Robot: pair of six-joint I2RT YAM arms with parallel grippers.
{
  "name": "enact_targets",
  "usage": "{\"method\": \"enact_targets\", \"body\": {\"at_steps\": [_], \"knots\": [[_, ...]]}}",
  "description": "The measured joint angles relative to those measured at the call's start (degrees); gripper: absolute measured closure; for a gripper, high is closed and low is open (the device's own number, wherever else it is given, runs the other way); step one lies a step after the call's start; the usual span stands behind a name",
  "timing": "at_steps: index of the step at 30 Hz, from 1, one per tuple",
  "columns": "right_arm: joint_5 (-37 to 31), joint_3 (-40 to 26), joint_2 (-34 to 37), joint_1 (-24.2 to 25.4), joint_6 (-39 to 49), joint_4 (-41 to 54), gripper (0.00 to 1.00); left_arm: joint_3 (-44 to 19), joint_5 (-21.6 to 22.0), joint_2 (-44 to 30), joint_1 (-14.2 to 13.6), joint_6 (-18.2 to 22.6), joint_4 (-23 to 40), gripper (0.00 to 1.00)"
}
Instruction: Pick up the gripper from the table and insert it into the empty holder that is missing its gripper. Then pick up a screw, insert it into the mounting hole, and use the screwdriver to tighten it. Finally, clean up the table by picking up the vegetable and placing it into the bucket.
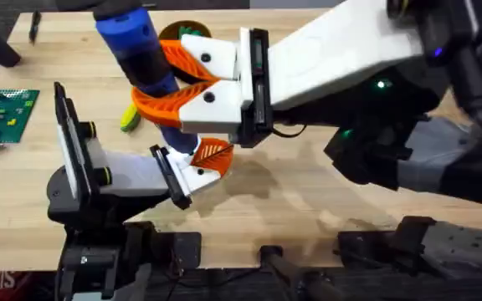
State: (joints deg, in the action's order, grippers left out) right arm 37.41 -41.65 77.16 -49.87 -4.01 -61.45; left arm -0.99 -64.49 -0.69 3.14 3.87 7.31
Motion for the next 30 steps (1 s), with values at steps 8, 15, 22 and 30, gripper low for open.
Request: {"method": "enact_targets", "body": {"at_steps": [8,15,22,30], "knots": [[0.0,0.0,0.0,0.0,0.0,0.2,0.973,0.0,0.0,0.0,0.0,0.0,0.0,0.993],[0.0,0.0,0.0,0.0,0.0,0.2,0.973,0.0,0.0,0.0,0.0,0.0,0.0,0.993],[0.0,0.0,0.0,0.0,0.0,0.4,0.973,0.0,0.0,0.0,0.0,0.0,0.0,0.993],[0.0,-0.2,0.0,0.0,0.0,1.5,0.973,0.0,0.0,0.0,0.0,0.0,0.0,0.993]]}}
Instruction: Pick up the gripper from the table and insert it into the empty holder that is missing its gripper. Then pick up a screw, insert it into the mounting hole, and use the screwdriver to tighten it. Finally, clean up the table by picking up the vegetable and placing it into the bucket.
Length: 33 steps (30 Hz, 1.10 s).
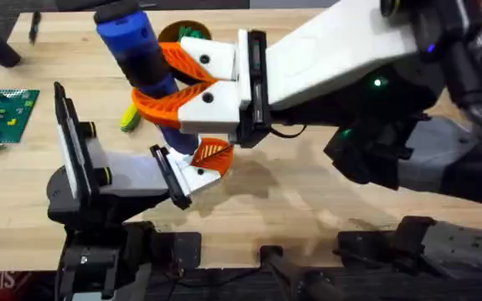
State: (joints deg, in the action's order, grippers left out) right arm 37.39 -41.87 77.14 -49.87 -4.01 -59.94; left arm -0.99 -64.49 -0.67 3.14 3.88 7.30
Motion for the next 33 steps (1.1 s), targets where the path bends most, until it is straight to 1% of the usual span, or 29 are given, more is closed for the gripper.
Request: {"method": "enact_targets", "body": {"at_steps": [24,30,32,33], "knots": [[0.0,-0.3,1.0,0.0,0.0,-0.3,0.973,0.0,0.0,0.0,0.0,0.0,0.0,0.993],[1.3,-0.5,3.0,-0.1,-0.7,-7.8,0.974,0.0,0.3,0.0,0.0,0.0,0.0,0.993],[1.2,-2.0,3.0,-0.1,-0.7,-9.5,0.974,0.0,0.2,0.0,0.0,0.0,0.0,0.993],[1.2,-6.0,3.0,-0.1,-0.7,-10.0,0.974,0.0,0.2,0.0,0.0,0.0,0.0,0.993]]}}
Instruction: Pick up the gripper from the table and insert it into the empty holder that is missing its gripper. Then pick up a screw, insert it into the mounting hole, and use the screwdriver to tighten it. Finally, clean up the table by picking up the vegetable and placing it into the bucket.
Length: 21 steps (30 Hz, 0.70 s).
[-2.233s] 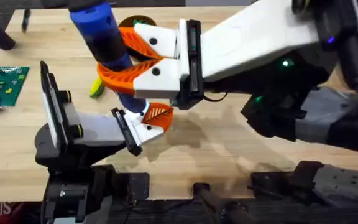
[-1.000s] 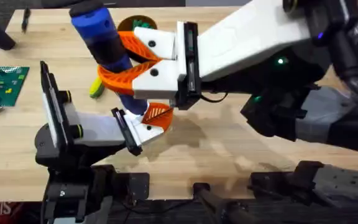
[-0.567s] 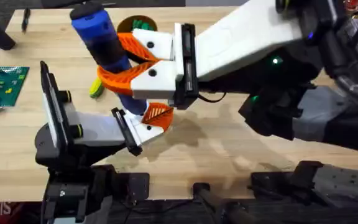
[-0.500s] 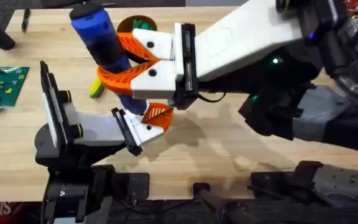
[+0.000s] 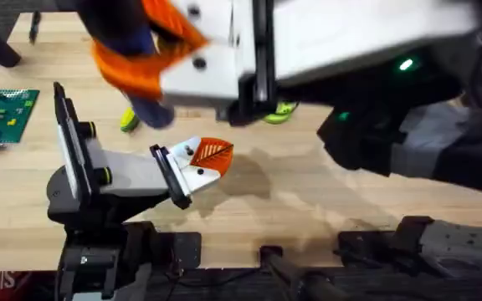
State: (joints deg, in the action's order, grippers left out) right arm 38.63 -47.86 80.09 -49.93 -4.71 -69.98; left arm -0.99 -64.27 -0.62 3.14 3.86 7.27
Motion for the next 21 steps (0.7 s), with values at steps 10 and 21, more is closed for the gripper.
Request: {"method": "enact_targets", "body": {"at_steps": [10,21], "knots": [[2.8,-8.0,-1.2,2.7,0.3,8.6,0.974,0.0,0.0,0.0,0.0,0.0,0.0,0.993],[3.8,-8.9,-1.2,19.4,23.1,44.0,0.974,0.0,0.0,0.0,0.0,0.0,0.0,0.993]]}}
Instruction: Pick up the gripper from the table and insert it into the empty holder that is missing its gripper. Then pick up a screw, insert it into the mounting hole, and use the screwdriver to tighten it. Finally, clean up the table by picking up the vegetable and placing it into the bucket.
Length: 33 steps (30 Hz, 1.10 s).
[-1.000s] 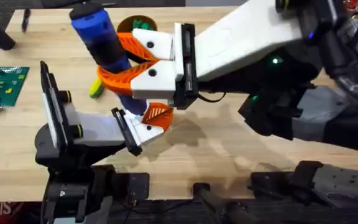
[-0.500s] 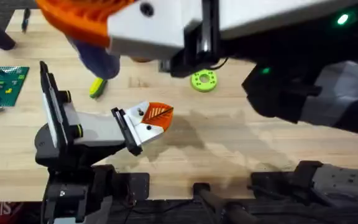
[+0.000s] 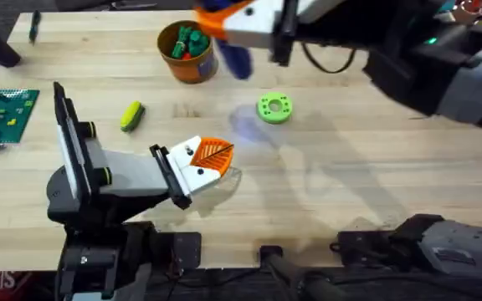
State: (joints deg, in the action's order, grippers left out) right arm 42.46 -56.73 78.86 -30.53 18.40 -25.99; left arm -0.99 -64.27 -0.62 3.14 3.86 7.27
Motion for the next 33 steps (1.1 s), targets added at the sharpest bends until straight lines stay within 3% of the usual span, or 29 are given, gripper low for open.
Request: {"method": "enact_targets", "body": {"at_steps": [8,15,23,33], "knots": [[-1.8,0.0,0.0,11.2,24.0,16.6,0.974,0.0,0.0,0.0,0.0,0.0,0.0,0.993],[-10.6,0.0,0.2,17.0,39.0,23.0,0.974,0.0,0.0,0.0,0.0,0.0,0.0,0.993],[-20.7,-0.2,6.5,18.4,54.3,23.2,0.974,0.0,0.0,0.0,0.0,0.0,0.0,0.993],[-30.2,-0.2,18.7,18.4,66.2,21.7,0.974,0.0,0.0,0.0,0.0,0.0,0.0,0.993]]}}
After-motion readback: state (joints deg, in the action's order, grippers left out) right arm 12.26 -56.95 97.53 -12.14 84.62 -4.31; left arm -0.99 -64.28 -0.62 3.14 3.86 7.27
